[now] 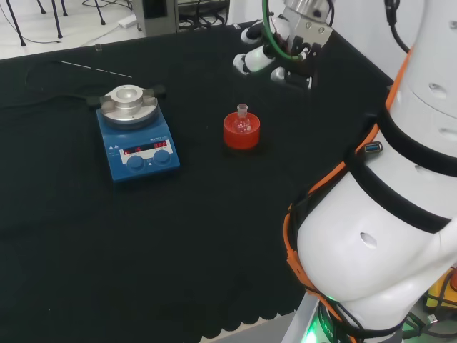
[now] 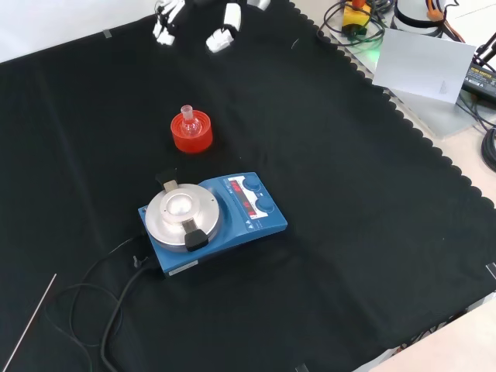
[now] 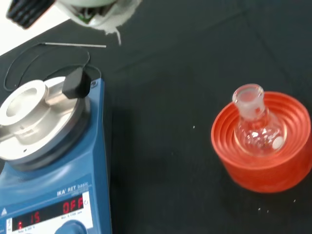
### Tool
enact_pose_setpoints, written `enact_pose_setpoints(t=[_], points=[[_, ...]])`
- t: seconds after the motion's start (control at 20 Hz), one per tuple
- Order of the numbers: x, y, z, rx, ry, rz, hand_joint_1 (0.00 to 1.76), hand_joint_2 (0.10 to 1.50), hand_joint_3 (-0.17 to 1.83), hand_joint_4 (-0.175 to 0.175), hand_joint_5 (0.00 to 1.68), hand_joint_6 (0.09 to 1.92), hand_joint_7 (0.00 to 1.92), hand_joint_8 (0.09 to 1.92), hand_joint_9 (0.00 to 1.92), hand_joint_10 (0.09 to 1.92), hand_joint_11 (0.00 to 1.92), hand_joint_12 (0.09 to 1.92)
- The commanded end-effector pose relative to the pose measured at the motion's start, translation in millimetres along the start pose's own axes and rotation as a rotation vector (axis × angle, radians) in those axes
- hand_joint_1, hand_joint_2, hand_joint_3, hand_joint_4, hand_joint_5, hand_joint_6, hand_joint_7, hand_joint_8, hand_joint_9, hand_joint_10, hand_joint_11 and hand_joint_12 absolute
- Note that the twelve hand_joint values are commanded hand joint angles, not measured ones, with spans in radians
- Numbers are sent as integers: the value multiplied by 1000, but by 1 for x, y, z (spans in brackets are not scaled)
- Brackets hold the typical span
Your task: Pick up the round-bottom flask.
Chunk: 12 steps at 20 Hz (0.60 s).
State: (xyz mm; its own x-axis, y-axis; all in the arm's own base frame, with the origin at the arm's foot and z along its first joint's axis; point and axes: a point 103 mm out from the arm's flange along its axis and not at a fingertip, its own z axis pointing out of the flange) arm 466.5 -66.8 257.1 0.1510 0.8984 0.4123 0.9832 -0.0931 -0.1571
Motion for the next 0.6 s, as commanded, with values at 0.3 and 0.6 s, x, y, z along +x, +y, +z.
enact_pose_setpoints(t=[0.3,0.6], points=[[-41,19,57,50,46,33,893,569,860,-37,505,87,157,539,249,620,0,1094],[-47,24,70,56,64,38,894,569,863,-33,502,87,147,536,236,616,0,1096]])
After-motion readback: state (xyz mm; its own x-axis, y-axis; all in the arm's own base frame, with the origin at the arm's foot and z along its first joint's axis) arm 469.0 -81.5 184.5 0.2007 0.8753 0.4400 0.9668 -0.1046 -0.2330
